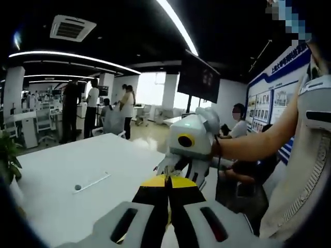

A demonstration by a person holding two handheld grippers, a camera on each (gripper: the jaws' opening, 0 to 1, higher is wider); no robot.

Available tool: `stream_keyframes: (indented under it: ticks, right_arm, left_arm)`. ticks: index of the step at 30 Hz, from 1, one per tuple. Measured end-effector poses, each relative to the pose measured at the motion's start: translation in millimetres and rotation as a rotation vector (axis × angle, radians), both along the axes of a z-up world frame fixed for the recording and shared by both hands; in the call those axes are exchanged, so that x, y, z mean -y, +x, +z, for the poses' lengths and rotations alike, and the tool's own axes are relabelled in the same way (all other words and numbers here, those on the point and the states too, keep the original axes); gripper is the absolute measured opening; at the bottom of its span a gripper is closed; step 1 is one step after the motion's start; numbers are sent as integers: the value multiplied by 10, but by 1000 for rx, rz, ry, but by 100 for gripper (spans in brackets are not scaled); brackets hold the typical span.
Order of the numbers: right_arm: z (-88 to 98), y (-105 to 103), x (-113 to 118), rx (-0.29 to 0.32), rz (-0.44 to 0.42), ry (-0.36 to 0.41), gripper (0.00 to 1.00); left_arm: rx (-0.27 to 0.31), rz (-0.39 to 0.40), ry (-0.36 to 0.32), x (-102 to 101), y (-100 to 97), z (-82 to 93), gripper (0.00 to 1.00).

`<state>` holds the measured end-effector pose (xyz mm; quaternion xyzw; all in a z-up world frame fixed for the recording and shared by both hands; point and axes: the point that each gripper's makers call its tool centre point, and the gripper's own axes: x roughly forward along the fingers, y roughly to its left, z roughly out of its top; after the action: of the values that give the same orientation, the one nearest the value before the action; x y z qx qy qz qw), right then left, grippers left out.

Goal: Compare the silicone blocks by pressing each to a similar depth, holding the contact briefly, and releasing to observe deformation and rebound differences across the visible hardness samples.

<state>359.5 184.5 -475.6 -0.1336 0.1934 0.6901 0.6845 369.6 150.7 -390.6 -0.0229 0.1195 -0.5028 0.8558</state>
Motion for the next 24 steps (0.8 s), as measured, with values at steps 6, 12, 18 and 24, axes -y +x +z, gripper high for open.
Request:
stream_keyframes:
  ticks: [6, 12, 18, 24]
  right_arm:
    - [36, -65, -20, 11, 10, -5, 11]
    - [69, -94, -23, 18, 22, -9, 11]
    - [105, -132, -25, 20, 26, -5, 12]
    - [133, -182, -11, 1, 31, -8, 13]
  left_arm:
    - [20, 6, 14, -21, -41, 38, 0]
    - [32, 14, 15, -32, -87, 78, 0]
    - [49, 15, 27, -27, -136, 116, 0]
    - [62, 18, 38, -11, -165, 145, 0]
